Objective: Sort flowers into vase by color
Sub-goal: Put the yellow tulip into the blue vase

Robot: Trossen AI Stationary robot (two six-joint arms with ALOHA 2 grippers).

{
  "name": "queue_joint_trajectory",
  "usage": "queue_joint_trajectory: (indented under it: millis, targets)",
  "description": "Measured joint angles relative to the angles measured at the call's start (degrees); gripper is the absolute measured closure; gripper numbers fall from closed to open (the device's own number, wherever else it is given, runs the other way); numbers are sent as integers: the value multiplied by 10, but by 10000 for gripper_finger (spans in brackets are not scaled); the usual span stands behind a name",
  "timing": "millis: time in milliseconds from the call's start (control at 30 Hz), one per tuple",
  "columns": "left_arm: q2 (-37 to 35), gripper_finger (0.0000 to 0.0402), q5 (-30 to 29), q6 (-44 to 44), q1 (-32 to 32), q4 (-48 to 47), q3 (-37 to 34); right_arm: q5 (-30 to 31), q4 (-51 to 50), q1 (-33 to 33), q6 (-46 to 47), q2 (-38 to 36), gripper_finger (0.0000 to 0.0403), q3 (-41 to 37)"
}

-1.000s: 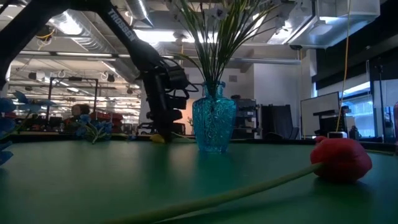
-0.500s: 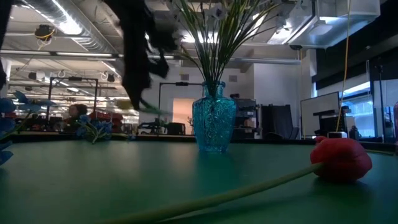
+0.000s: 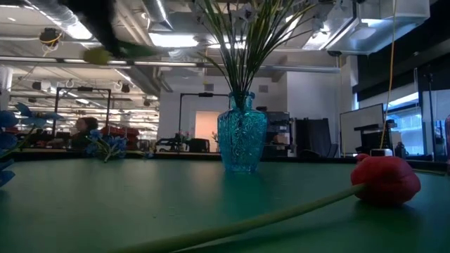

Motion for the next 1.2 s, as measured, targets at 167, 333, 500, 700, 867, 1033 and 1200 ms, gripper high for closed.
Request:
queue_joint_trajectory:
  millis: [167, 333, 500, 700, 867, 1033, 1200]
  targets:
    - [-10, 400, 82, -157, -117, -61, 0, 0, 3, 0, 17, -1, 159, 0]
    - [-8, 400, 174, -279, -205, -61, 0, 0, 9, -1, 19, 1, 159, 0]
    - [4, 400, 224, -376, -275, -49, 0, -6, 11, 0, 8, 11, 159, 0]
    - [56, 400, 218, -386, -316, 2, 1, 77, 60, 48, -92, 28, 159, 0]
    - [105, 400, 215, -345, -313, 46, 1, 91, 166, 94, -182, 32, 159, 0]
    - [142, 400, 181, -267, -284, 145, 1, 96, 295, 199, -300, 45, 159, 0]
    - [161, 400, 176, -183, -230, 274, 1, 101, 398, 303, -393, 84, 159, 0]
